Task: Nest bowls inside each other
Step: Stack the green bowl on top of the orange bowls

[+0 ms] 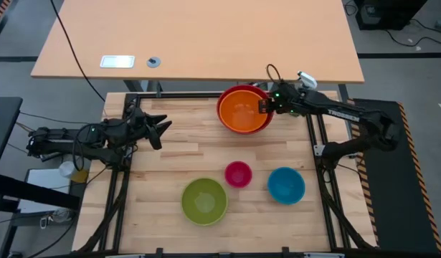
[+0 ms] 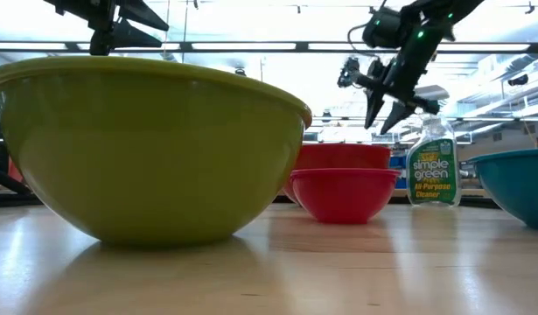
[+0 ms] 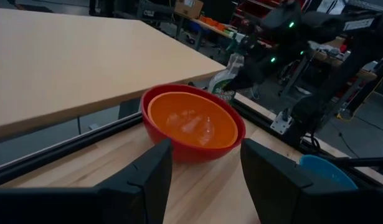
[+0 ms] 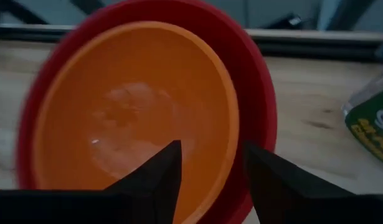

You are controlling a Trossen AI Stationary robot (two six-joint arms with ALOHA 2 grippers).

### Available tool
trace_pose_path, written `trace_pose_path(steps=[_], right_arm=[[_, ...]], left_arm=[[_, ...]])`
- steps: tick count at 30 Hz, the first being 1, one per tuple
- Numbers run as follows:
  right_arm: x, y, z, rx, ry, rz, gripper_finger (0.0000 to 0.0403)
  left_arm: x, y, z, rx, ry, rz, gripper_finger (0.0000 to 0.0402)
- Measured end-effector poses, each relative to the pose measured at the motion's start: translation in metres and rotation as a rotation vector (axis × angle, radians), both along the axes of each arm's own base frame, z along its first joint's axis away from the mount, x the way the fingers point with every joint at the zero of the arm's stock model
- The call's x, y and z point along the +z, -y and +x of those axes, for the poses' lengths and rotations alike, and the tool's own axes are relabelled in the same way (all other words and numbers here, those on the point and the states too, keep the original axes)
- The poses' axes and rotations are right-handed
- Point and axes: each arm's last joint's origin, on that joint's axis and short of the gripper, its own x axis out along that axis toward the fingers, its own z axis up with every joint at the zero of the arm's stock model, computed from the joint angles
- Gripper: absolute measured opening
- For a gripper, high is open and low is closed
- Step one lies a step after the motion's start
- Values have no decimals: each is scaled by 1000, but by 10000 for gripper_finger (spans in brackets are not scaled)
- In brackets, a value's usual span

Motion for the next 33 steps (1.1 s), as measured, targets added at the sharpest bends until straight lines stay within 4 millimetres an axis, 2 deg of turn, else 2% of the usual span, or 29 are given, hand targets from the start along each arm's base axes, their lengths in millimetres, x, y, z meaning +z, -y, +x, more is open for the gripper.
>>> trace_pose_path(steps=[8, 14, 20, 25, 33], right_arm=[[28, -27, -17, 80, 113, -7, 185], [33, -63, -3, 235, 163, 15, 185], [23, -110, 35, 441, 227, 86, 182], [12, -151, 80, 569, 241, 92, 181], [-3, -198, 153, 642, 137, 136, 169]], left_arm=[[-4, 0, -1, 3, -42, -9, 192], [-8, 1, -1, -50, -61, -48, 192], [-14, 6, 6, -214, -123, -99, 192], [-23, 9, 14, -306, -211, -125, 192], [-34, 15, 27, -464, -302, -192, 192]])
